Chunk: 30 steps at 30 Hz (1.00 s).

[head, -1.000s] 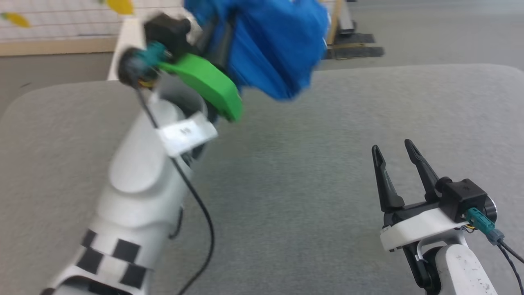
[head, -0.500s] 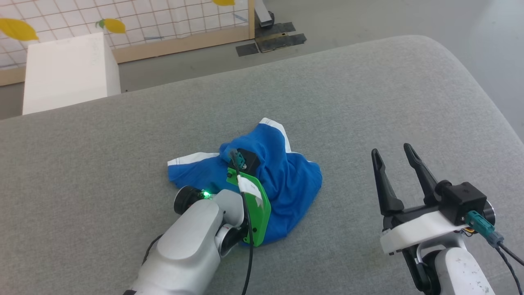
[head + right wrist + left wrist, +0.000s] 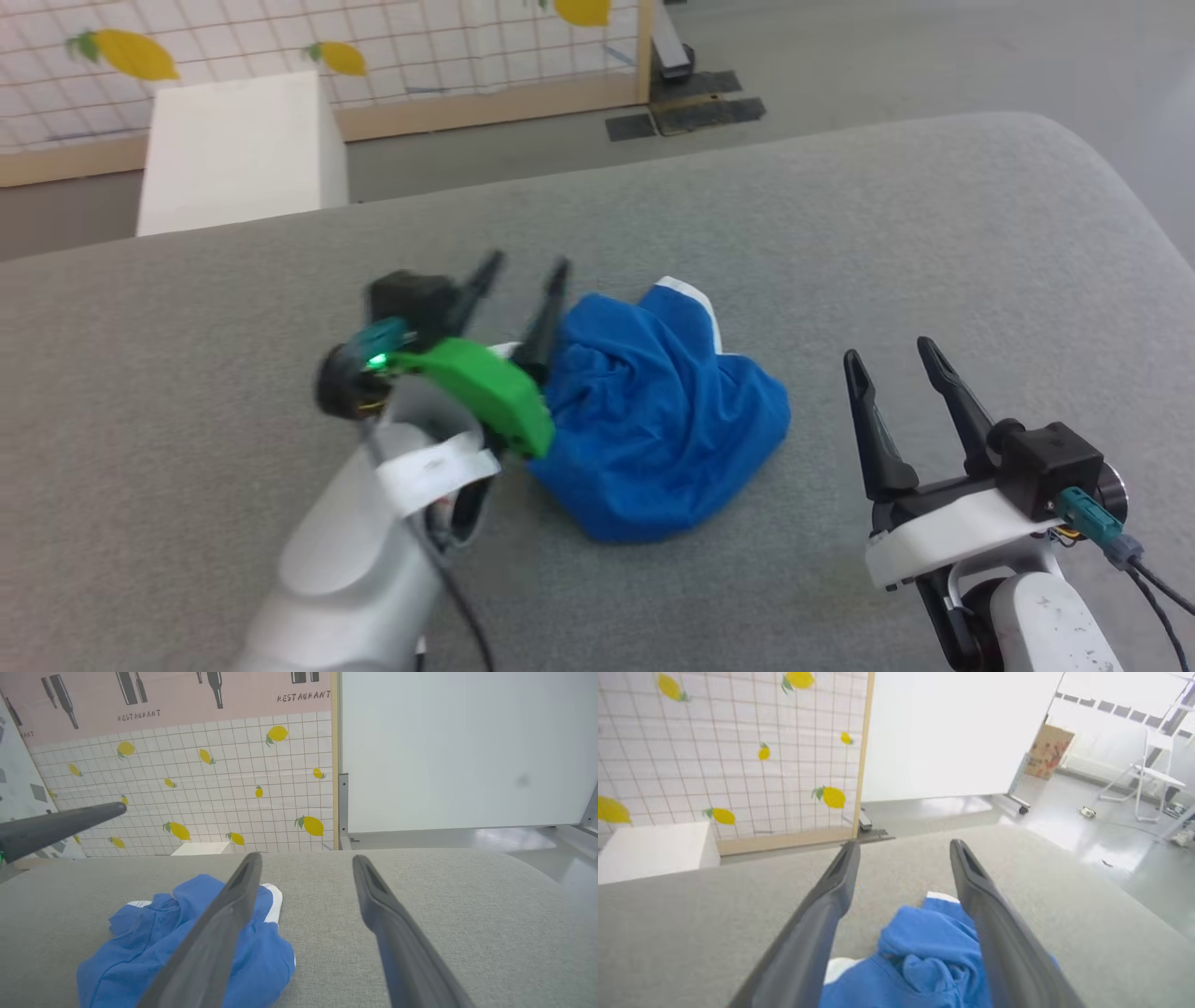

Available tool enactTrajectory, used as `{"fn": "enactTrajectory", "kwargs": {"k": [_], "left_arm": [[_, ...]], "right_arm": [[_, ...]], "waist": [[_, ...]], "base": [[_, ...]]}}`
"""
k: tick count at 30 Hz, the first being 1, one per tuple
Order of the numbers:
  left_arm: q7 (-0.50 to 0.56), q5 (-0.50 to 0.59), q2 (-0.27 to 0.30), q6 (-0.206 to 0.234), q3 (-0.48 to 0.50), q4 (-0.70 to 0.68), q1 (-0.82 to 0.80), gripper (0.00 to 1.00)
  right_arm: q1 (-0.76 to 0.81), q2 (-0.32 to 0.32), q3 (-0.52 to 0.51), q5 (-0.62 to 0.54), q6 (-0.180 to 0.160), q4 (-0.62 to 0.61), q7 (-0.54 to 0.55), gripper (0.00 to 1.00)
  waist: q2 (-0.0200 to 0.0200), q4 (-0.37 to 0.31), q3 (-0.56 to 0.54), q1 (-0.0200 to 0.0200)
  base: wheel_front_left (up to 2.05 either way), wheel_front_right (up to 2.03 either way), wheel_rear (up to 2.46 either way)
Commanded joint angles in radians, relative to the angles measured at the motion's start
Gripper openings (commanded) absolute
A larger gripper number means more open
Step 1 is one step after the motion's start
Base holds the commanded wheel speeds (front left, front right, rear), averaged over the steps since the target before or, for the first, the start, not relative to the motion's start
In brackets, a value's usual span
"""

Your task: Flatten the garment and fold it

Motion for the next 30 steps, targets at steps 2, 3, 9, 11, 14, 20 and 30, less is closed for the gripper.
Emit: {"fn": "enactTrajectory", "kwargs": {"k": [2,3,9,11,14,20,30], "left_arm": [[-0.097,0.008,0.036,0.022,0.046,-0.034,0.06,1.0],[-0.116,0.009,0.045,0.028,0.063,-0.048,0.077,1.0],[-0.147,0.045,0.079,0.054,0.178,-0.173,0.22,1.0],[-0.148,0.073,0.074,0.052,0.213,-0.228,0.273,1.0],[-0.148,0.116,0.062,0.048,0.26,-0.29,0.354,1.0],[-0.148,0.188,0.017,0.035,0.334,-0.365,0.46,1.0],[-0.148,0.25,-0.043,-0.006,0.373,-0.388,0.46,1.0]], "right_arm": [[0.014,0.001,0.003,-0.007,-0.002,-0.009,0.007,1.0],[0.015,0.001,0.004,-0.008,-0.002,-0.011,0.009,1.0],[0.034,0.001,-0.004,-0.013,-0.002,-0.022,0.021,1.0],[0.04,0.001,-0.007,-0.015,-0.002,-0.027,0.025,1.0],[0.047,0.001,-0.006,-0.017,-0.002,-0.031,0.032,1.0],[0.055,0.001,-0.002,-0.02,-0.002,-0.031,0.047,1.0],[-0.068,0.001,0.119,-0.03,-0.002,0.062,0.241,1.0]], "waist": [[-0.0001,0.049,-0.035,0.0],[-0.0001,0.054,-0.038,0.0],[-0.0001,0.095,-0.058,0.0],[-0.0001,0.109,-0.059,0.0],[-0.0001,0.125,-0.058,0.0],[-0.0001,0.16,-0.049,0.0],[-0.0001,0.236,-0.006,0.0]], "base": [[0.0,0.0,0.0],[0.0,0.0,0.0],[0.0,0.0,0.0],[0.0,0.0,0.0],[0.0,0.0,0.0],[0.0,0.0,0.0],[0.0,0.0,0.0]]}}
